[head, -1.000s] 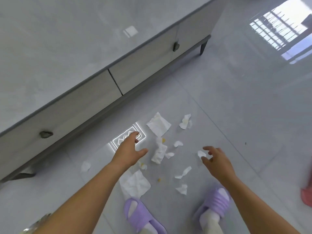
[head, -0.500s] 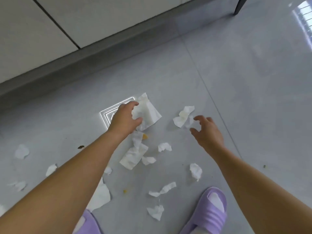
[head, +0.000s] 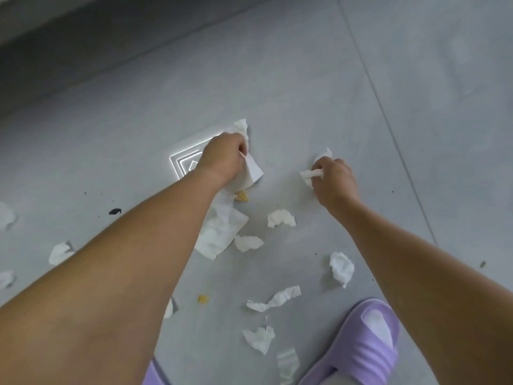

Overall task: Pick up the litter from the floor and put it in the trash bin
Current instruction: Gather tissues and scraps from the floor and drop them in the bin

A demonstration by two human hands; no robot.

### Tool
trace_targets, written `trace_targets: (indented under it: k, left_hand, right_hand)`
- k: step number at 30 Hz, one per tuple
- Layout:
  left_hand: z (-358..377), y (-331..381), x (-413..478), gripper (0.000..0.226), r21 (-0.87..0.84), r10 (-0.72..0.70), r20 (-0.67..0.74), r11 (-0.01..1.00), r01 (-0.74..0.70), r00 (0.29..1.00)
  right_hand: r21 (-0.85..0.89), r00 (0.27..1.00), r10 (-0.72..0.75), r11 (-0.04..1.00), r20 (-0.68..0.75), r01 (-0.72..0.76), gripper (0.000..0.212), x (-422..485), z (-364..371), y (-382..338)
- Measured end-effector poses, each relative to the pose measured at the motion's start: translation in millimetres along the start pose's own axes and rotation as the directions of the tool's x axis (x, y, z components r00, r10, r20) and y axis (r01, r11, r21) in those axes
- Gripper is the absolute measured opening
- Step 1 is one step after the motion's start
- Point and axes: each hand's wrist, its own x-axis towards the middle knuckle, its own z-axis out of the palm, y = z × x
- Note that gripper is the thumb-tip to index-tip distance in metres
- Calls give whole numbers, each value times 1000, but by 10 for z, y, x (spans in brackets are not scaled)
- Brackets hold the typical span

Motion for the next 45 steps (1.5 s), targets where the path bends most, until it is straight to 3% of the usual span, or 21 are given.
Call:
trace_targets:
  k: [3,7,11,13,16,19,23,29,32,34,36,41,45]
  left_hand:
    - [-256,-79,-104,23,-143,-89,-117,987,72,989]
    - [-453,-219,-452,18,-225,-118,-87,970,96,989]
    - [-112,-349,-935,14,-58,41,108,998,-35,993]
    - [118,-414,-1075,13,-6,40,159,999,-39,986]
    - [374,-487,-1187,18,12,19,205,1000,-22,979]
    - [523,-547,-1235,32,146,106,218,979,-139,970]
    - [512,-578,-1193,17,92,99,204,988,-120,974]
    - [439,-695,-1195,7,-6,18,112,1000,-18,994]
    - [368,-778,-1174,7,-33,41,60,999,-39,997]
    - [336,-807,-1177,6,-42,57,37,998,-55,998]
    - [336,-804,-1218,6,-59,59,33,997,-57,998]
    - [265,-729,-1428,7,-113,4,35,994,0,999]
    - [3,-577,-1641,8,-143,-20,20,989,23,1000]
  right_hand:
    - [93,1000,-29,995,-3,29,15,-196,-39,-23]
    - [216,998,-48,976,31,40,11,-557,-19,-137]
    - [82,974,-178,982,142,167,14,-897,158,-228]
    - [-11,960,-202,978,193,208,15,-959,282,-243]
    - [-83,963,-146,982,228,169,15,-942,445,-250]
    - [-128,968,-153,975,197,180,22,-871,560,-212]
    - [-69,966,-174,979,193,190,26,-792,533,-130]
    - [5,997,-3,1000,-72,4,21,-612,122,114]
    - [81,974,60,996,-217,-43,35,-342,-37,149]
    - [118,970,171,981,-174,-152,50,-169,-79,168]
    - [59,970,220,975,-104,-215,45,-76,-58,234]
    - [-81,995,86,993,40,-83,21,-277,-17,189]
    - [35,994,0,999,108,-4,17,-827,-95,-181]
